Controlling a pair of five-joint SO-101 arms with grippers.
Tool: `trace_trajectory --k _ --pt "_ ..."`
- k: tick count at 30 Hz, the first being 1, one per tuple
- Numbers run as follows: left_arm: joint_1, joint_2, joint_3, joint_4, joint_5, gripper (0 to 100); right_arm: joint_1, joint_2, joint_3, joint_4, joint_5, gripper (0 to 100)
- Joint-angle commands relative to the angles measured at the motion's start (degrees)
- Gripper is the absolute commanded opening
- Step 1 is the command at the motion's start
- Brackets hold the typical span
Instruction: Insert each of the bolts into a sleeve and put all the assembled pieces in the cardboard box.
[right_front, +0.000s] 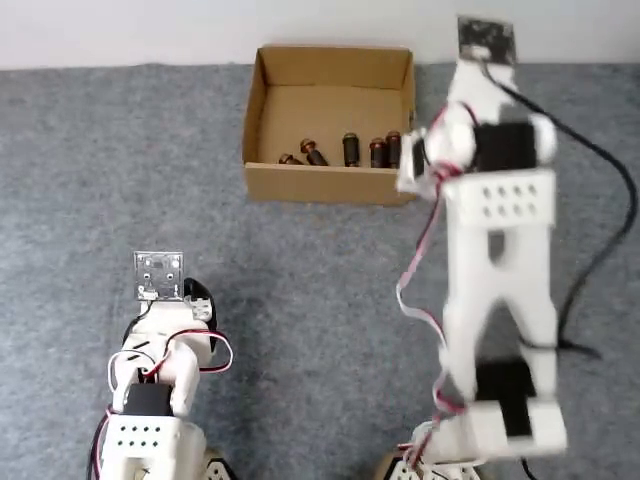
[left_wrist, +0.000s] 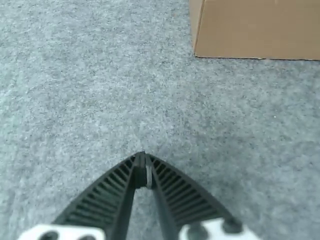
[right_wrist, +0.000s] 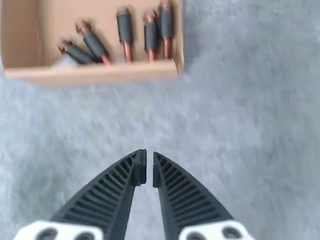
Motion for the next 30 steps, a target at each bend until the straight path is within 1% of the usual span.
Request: trace_trajectory --k 1,3,10,13,16,21,28,30 --pt "-0.44 -0.35 -0.22 -0.44 -0.09 1 3.65 -16.48 17.32 -4.09 -0.53 0.8" --pt "-0.44 -0.35 -0.22 -0.44 -0.09 1 6.02 -24.4 27.6 -9.98 0.09 0.8" --pt "-0.44 -0.35 -0.22 -0.44 -0.09 1 12.53 -50.24 64.26 -29.14 6.15 0.8" --pt "-0.44 -0.35 -0.22 -0.44 -0.09 1 15.6 -60.09 77.71 -35.56 8.18 0.8" --pt "-0.44 -0.35 -0.22 -0.44 -0.09 1 16.75 -69.14 88.0 -40.22 8.97 0.8" --pt "-0.44 -0.35 -0.22 -0.44 -0.09 1 16.31 -81.89 100.75 -43.03 8.88 0.8" --pt "-0.44 -0.35 -0.22 -0.44 -0.09 1 16.31 -99.12 115.52 -37.23 8.97 0.8" --pt "-0.44 -0.35 -0.22 -0.44 -0.09 1 16.22 -99.47 117.19 -36.79 8.97 0.8"
